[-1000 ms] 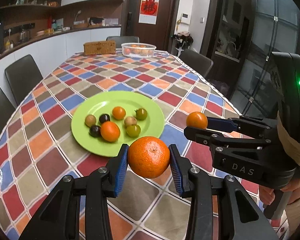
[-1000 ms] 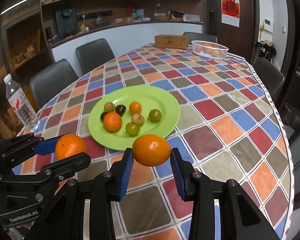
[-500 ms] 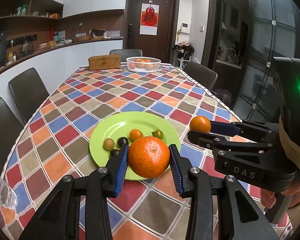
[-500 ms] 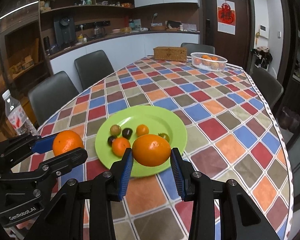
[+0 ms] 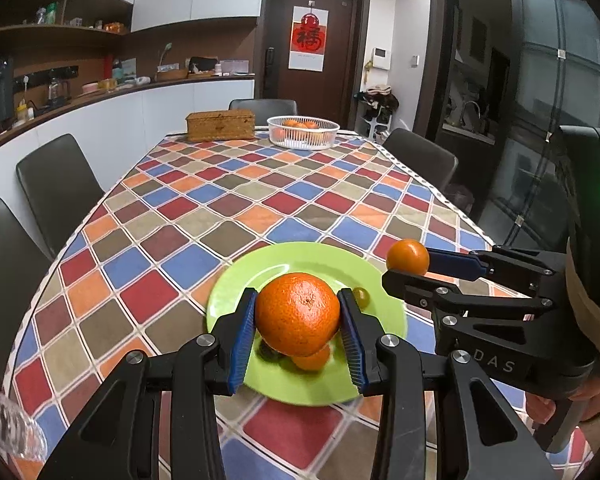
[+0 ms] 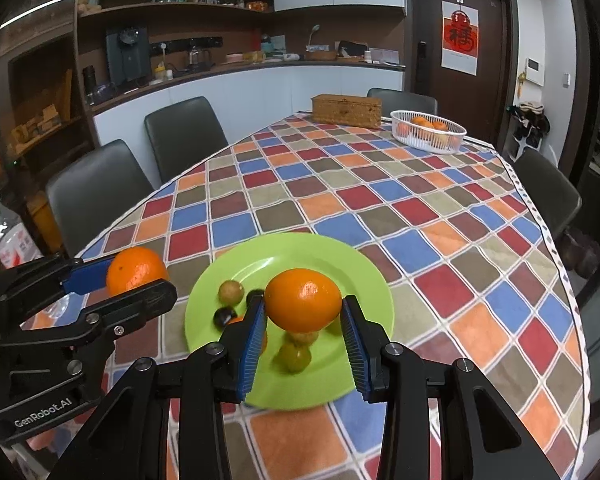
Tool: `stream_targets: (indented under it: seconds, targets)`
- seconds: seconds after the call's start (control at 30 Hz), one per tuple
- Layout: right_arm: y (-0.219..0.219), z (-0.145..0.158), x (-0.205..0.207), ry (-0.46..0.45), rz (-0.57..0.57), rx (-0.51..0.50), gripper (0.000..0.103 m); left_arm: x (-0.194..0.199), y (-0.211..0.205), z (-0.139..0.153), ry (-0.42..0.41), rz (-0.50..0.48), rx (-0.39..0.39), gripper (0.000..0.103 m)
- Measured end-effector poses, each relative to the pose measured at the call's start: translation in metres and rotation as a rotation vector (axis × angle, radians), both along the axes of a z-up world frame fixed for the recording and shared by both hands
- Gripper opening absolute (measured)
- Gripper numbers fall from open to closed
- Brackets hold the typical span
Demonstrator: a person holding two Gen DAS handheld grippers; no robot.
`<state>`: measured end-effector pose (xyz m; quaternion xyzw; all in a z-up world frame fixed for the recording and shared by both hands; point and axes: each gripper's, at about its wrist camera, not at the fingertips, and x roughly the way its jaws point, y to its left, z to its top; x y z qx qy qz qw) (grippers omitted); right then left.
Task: Organize fruits
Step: 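Carry the large orange and tangerine in both tools over the plate, then open both tools to release the orange and tangerine onto the plate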
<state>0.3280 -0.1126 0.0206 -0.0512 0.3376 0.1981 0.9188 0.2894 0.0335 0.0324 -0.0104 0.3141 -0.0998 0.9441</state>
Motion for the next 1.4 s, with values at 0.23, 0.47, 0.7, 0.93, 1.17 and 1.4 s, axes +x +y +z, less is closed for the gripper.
stream_targets:
  seconds: [0.23,0.47,0.7,0.93,1.17,1.4]
  targets:
    - [0.012,-0.01,0.028,0.026,-0.003,-0.017,0.039,0.038,0.012,-0.015,0.055,-0.008,-0.012,0.039]
    - [0.018,-0.02,0.055,0.052,-0.016,-0.042,0.039,0.071,0.019,-0.028,0.106,-0.022,-0.034,0.039]
    - [0.022,-0.037,0.086,0.12,-0.024,-0.053,0.039,0.103,0.018,-0.049,0.18,-0.037,-0.047,0.039]
    - [0.019,-0.056,0.109,0.188,-0.048,-0.08,0.039,0.123,0.014,-0.066,0.247,-0.042,-0.06,0.039]
    - [0.018,-0.068,0.112,0.218,-0.058,-0.078,0.039,0.129,0.01,-0.07,0.263,-0.047,-0.063,0.039]
    - [0.016,-0.066,0.107,0.212,-0.05,-0.077,0.047,0.12,0.01,-0.064,0.236,-0.039,-0.035,0.046]
